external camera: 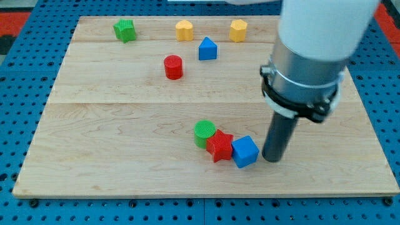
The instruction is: Separate the blue cube from the red star
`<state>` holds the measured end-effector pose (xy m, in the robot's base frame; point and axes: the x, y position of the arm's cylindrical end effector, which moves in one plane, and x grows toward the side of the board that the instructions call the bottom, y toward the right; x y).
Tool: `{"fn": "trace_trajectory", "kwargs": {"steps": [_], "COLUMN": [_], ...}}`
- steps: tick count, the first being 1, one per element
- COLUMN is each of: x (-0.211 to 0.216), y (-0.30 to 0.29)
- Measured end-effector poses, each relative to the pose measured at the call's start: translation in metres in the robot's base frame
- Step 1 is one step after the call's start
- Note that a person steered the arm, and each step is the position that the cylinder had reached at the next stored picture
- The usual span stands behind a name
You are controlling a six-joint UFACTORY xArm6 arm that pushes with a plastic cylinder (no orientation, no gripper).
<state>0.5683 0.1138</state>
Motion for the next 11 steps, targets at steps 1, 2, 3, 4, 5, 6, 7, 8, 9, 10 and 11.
{"fn": "trace_trajectory", "kwargs": {"steps": [1,2,3,4,5,6,7,8,9,10,11], "x": [0.019,0.011,-0.011,-0.029,-0.046,-0.073,-0.095,-0.121,-0.119,-0.153,-0.205], "y": [-0.018,-0.059,-0.066,-0.044,-0.026,-0.023,-0.012,0.012,0.018,-0.028,-0.034]}}
